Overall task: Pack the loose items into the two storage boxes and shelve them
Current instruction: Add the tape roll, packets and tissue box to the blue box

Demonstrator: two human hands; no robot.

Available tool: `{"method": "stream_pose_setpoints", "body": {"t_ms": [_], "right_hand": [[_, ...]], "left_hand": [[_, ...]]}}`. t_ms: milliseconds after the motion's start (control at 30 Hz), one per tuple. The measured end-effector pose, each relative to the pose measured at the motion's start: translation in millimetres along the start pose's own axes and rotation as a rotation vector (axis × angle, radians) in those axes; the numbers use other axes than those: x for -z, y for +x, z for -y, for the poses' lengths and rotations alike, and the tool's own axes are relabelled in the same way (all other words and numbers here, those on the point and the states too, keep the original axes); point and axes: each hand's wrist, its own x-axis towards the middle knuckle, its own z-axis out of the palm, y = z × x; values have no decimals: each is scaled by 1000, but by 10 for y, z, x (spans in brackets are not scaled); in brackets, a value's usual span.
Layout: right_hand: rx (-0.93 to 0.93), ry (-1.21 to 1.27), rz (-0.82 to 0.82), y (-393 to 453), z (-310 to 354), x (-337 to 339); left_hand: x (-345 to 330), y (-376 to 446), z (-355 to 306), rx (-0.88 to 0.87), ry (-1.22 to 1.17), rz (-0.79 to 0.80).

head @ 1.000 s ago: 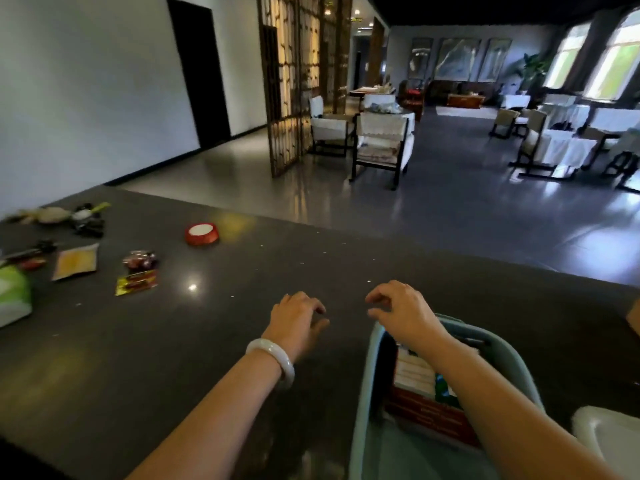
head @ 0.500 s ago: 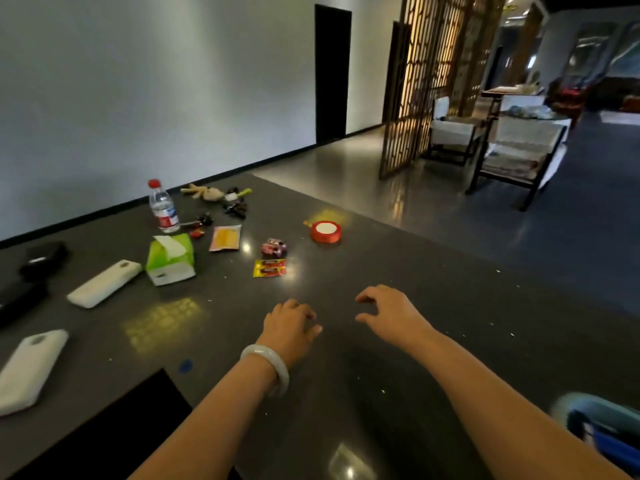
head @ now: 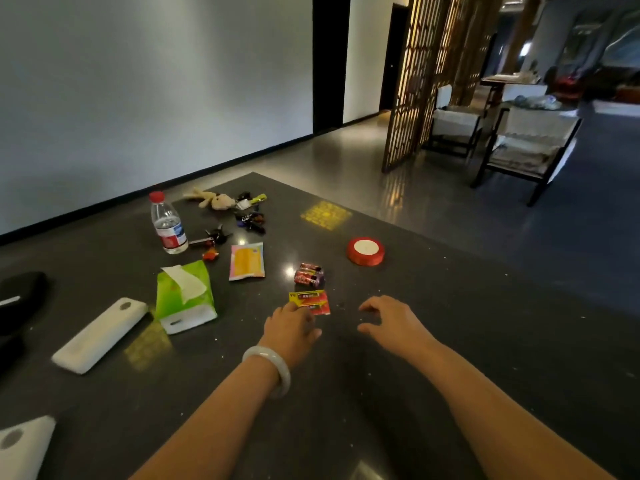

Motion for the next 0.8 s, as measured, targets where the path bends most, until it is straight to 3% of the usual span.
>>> {"method": "stream_pose_setpoints", "body": {"t_ms": [233,367,500,800], "right_hand": [[-175,-19,-28,608,-80,-100],[-290,-51,-69,933,-247,-81],[-382,-41,-134,1311,-412,-28],[-329,42,-218,2298,-609,-36]], "left_hand": [[-295,551,-84,-199,-58,67],[-544,798,-186,-297,105,116],[-757,1000,-112,-267,225,131],[-1042,1091,6,-305,261,37]]}}
